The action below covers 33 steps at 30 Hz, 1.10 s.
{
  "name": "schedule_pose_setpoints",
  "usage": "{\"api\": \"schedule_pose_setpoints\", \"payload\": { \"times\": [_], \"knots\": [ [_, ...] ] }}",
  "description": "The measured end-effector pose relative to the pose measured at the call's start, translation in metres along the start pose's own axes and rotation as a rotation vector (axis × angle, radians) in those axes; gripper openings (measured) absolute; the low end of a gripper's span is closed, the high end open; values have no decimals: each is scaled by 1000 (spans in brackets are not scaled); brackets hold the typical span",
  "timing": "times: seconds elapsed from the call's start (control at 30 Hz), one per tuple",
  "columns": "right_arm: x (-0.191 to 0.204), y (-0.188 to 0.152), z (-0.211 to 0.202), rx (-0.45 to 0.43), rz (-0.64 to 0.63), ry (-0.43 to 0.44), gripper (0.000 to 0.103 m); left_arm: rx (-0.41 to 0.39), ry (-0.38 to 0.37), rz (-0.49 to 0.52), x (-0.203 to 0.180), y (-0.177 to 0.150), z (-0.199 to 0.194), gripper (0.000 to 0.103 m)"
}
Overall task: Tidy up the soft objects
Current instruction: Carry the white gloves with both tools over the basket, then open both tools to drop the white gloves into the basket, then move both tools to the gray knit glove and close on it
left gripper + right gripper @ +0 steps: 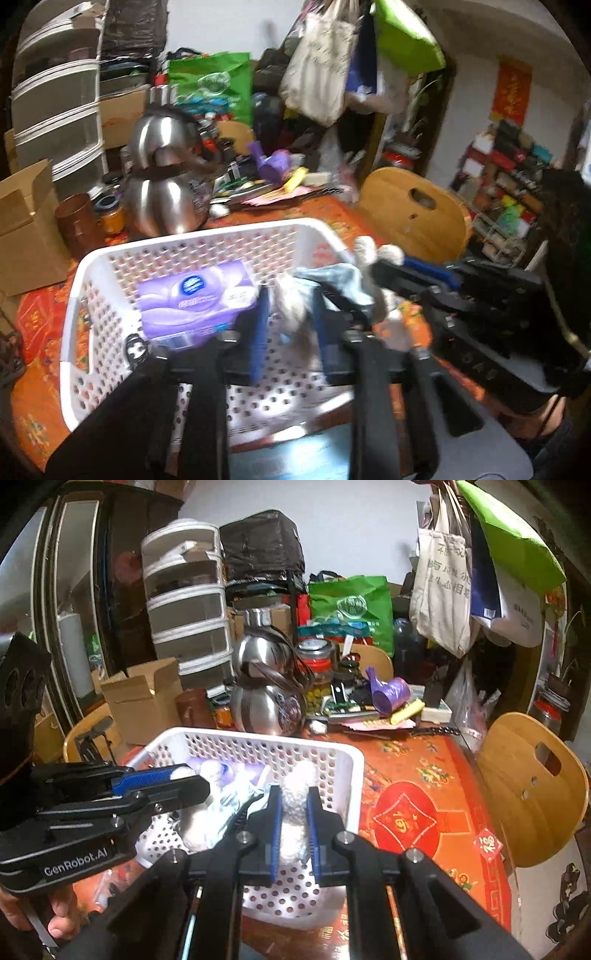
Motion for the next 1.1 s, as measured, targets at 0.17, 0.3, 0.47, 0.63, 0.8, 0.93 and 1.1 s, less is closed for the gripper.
{"api": "schedule_pose_setpoints", "payload": {
  "times": [0.17,0.3,0.47,0.63,0.8,0.93,1.1],
  "knots": [
    [-15,-12,10,21,57,-58,67,-35,74,-46,23,-9,0,85],
    [-23,-15,8,11,77,-75,74,-24,68,-68,39,-13,-7,86],
    [-17,-16,9,19,61,-73,73,-14,64,-86,51,-20,-12,87],
    [-8,-16,10,25,49,-61,74,-15,70,-81,52,-26,-18,87],
    [-2,-19,6,19,43,-58,74,-17,84,-77,57,-33,-29,87],
    [10,-32,-18,-4,45,-46,74,-24,92,-88,63,-51,-55,87],
    [36,-72,-52,-21,12,-35,81,-26,156,-101,78,-95,-98,87]
  ]
}}
Point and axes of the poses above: each gripper's, at about its wrist camera, not at the fingertips, and z roughly the way its jaws point, x to its left, y to its top, the point moved 2 cm from there along z, roughly the way its jaws point
